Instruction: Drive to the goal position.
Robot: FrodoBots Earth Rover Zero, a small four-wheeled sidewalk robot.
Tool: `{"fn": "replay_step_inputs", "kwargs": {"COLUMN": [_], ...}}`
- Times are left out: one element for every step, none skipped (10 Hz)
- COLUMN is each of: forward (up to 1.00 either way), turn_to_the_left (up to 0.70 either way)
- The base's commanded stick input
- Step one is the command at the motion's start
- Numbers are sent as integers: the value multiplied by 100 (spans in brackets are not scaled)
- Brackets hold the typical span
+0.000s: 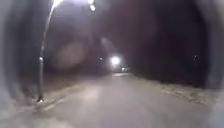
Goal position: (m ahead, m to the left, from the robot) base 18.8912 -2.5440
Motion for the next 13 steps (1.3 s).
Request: {"fn": "replay_step_inputs", "kwargs": {"forward": [100, 100, 100, 100, 100, 100, 100, 100, 100, 100, 100, 100, 100], "turn_to_the_left": [8, 7, 7, 7, 7, 7, 7, 6, 6, 6, 6, 6, 6]}}
